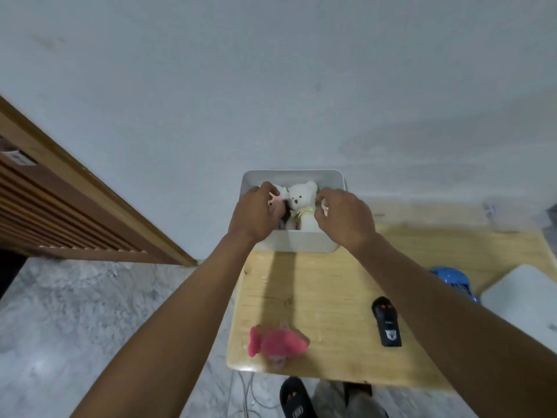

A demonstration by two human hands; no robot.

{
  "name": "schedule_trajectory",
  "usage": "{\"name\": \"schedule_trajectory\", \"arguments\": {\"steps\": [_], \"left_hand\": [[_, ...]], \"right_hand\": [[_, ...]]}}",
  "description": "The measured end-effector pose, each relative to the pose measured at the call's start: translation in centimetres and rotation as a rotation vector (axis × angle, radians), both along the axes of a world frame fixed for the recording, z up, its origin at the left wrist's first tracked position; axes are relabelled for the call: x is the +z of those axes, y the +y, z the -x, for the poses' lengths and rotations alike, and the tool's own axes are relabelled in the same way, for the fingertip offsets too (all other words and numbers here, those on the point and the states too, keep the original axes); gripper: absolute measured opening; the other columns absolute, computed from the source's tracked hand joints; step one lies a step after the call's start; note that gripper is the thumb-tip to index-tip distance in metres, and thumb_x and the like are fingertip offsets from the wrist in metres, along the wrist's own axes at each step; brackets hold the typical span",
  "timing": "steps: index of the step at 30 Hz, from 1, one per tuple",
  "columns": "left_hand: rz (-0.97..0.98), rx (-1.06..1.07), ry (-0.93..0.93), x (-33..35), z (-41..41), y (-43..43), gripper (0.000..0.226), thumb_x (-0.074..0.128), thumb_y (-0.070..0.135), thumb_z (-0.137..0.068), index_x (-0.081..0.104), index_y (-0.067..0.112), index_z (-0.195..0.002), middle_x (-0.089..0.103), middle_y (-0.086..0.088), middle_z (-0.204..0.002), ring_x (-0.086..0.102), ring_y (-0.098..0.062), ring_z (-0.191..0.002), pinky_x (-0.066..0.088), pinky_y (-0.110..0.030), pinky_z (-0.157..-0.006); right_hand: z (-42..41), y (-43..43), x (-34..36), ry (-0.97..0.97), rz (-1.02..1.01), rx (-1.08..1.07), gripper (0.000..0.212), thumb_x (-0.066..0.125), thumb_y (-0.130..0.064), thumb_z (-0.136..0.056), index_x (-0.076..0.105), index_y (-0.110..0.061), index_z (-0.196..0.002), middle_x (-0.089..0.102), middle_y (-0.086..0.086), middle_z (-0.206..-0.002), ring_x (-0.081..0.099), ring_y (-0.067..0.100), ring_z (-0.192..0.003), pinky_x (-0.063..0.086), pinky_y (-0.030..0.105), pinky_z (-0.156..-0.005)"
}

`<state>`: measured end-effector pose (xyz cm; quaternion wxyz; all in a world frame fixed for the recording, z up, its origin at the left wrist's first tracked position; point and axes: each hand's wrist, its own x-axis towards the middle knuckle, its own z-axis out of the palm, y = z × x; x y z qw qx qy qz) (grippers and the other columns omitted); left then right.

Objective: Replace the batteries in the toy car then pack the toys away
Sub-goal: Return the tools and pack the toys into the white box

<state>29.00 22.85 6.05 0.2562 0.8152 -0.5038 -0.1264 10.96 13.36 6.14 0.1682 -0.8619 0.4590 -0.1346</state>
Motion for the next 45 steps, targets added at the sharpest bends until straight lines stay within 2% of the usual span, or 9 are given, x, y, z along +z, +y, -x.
{"name": "schedule_trajectory", "arguments": {"steps": [5,10,14,19,23,28,32,36,45], "left_hand": [[-0.057,-0.275,0.1,-0.5,5.2,5.4,0.017,0.07,0.032,-0.09,0.065,0.023,-0.105,0.073,0.009,-0.088,0.061,-0.002,-0.06,0.056,-0.035,-0.074],[-0.543,-0.462,0.194,-5.3,9.1,10.8,0.061,0.074,0.064,-0.066,0.066,0.029,-0.115,0.07,0.008,-0.105,0.066,-0.011,-0.089,0.057,-0.033,-0.087],[-0.868,-0.422,0.519,-8.7,9.8,14.0,0.057,0.085,0.023,-0.081,0.055,0.019,-0.129,0.075,-0.007,-0.112,0.071,-0.028,-0.103,0.057,-0.055,-0.095],[-0.697,-0.475,0.209,-10.0,9.4,15.5,0.05,0.079,0.013,-0.08,0.06,0.022,-0.125,0.058,0.0,-0.109,0.06,-0.017,-0.087,0.044,-0.02,-0.058],[-0.532,-0.47,0.198,-8.6,8.5,13.9,0.054,0.084,0.027,-0.077,0.061,0.026,-0.126,0.068,0.0,-0.113,0.065,-0.021,-0.102,0.055,-0.034,-0.086],[-0.06,-0.346,0.127,-1.2,5.8,8.0,0.063,0.083,0.032,-0.079,0.053,0.021,-0.133,0.065,0.001,-0.116,0.062,-0.018,-0.095,0.047,-0.029,-0.076],[0.091,-0.236,0.018,2.9,2.7,3.7,0.057,0.08,0.027,-0.078,0.051,0.019,-0.127,0.066,0.0,-0.116,0.06,-0.022,-0.092,0.047,-0.031,-0.075],[-0.012,-0.205,-0.07,2.8,1.0,1.4,0.056,0.078,0.022,-0.078,0.052,0.017,-0.128,0.068,-0.004,-0.115,0.061,-0.029,-0.097,0.052,-0.038,-0.074],[-0.139,-0.167,-0.048,-1.8,-0.6,-0.8,0.051,0.076,0.02,-0.078,0.057,0.02,-0.125,0.07,-0.006,-0.115,0.064,-0.033,-0.101,0.054,-0.042,-0.08]], "right_hand": [[6.9,4.5,-3.3,0.038,-0.027,-0.19,0.033,0.062,-0.026,-0.086,0.053,-0.017,-0.116,0.058,0.009,-0.108,0.061,0.034,-0.095,0.056,0.044,-0.073],[12.8,9.3,-8.4,0.262,-0.176,-0.358,0.049,0.063,-0.022,-0.081,0.04,-0.023,-0.124,0.045,0.006,-0.118,0.051,0.032,-0.104,0.052,0.043,-0.073],[16.0,11.4,-11.4,0.43,-0.386,-0.383,0.054,0.059,-0.026,-0.09,0.033,-0.024,-0.137,0.038,0.01,-0.132,0.049,0.036,-0.114,0.049,0.043,-0.078],[16.7,12.3,-12.4,0.28,-0.39,-0.429,0.048,0.055,-0.02,-0.093,0.033,-0.02,-0.136,0.043,0.014,-0.123,0.055,0.038,-0.102,0.05,0.042,-0.073],[16.3,11.6,-10.2,-0.002,-0.267,-0.553,0.051,0.062,-0.024,-0.088,0.035,-0.023,-0.132,0.047,0.015,-0.126,0.055,0.038,-0.106,0.054,0.045,-0.078],[12.3,6.2,-4.2,-0.262,0.118,-0.234,0.056,0.06,-0.02,-0.082,0.048,-0.018,-0.137,0.056,0.01,-0.129,0.057,0.034,-0.104,0.055,0.047,-0.082],[7.0,2.3,0.5,-0.068,0.143,-0.088,0.053,0.06,-0.021,-0.081,0.053,-0.029,-0.134,0.058,0.002,-0.131,0.054,0.033,-0.106,0.049,0.042,-0.083],[2.7,0.2,2.7,0.241,-0.032,0.072,0.05,0.059,-0.026,-0.081,0.054,-0.032,-0.131,0.06,0.003,-0.12,0.053,0.032,-0.108,0.045,0.04,-0.083],[-3.0,-1.8,-0.7,0.431,-0.126,0.182,0.032,0.06,-0.016,-0.086,0.065,-0.02,-0.118,0.065,0.009,-0.116,0.063,0.034,-0.108,0.051,0.039,-0.084]]}}
